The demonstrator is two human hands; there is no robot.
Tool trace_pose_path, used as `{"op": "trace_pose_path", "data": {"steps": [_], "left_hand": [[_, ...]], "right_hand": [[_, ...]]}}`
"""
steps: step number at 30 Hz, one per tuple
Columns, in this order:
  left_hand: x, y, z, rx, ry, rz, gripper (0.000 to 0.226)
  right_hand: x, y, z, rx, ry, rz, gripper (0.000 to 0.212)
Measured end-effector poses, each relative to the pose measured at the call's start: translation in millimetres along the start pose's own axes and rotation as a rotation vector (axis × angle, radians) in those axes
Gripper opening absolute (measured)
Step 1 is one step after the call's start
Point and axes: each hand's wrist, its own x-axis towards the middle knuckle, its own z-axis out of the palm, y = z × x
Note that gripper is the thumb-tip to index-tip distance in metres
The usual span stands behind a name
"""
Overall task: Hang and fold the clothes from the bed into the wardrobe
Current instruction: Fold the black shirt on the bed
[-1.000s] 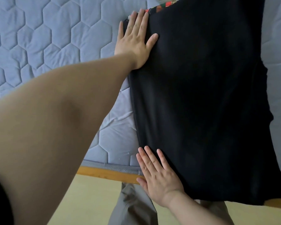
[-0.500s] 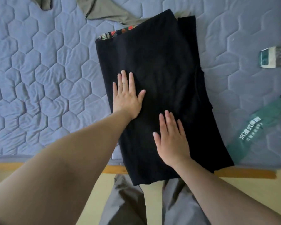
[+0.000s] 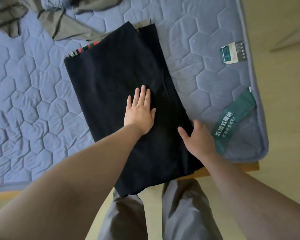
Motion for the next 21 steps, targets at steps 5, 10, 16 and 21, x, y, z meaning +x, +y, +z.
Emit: {"op": "trace_pose_path", "data": {"steps": [5, 10, 16, 21], "left_hand": [[-63.8, -43.2, 26.4, 0.008, 0.005, -0.06, 0.063], [-121.5, -99.1, 42.5, -0.165, 0.05, -0.336, 0.059], [-112.5, -130.2, 38.6, -0.896, 0.1, -1.028, 0.043], [-106.9, -144.2, 31.2, -1.376, -0.092, -1.102, 0.037]], "right_hand": [[6.6, 3.3, -10.1, 0.15, -0.189, 0.118, 0.072], [28.5, -6.5, -16.9, 0.188, -0.154, 0.114, 0.056], [68.0, -46.4, -21.6, 0.422, -0.142, 0.117, 0.061], [89.9, -59.1, -17.9, 0.433, -0.237, 0.184, 0.087]]}}
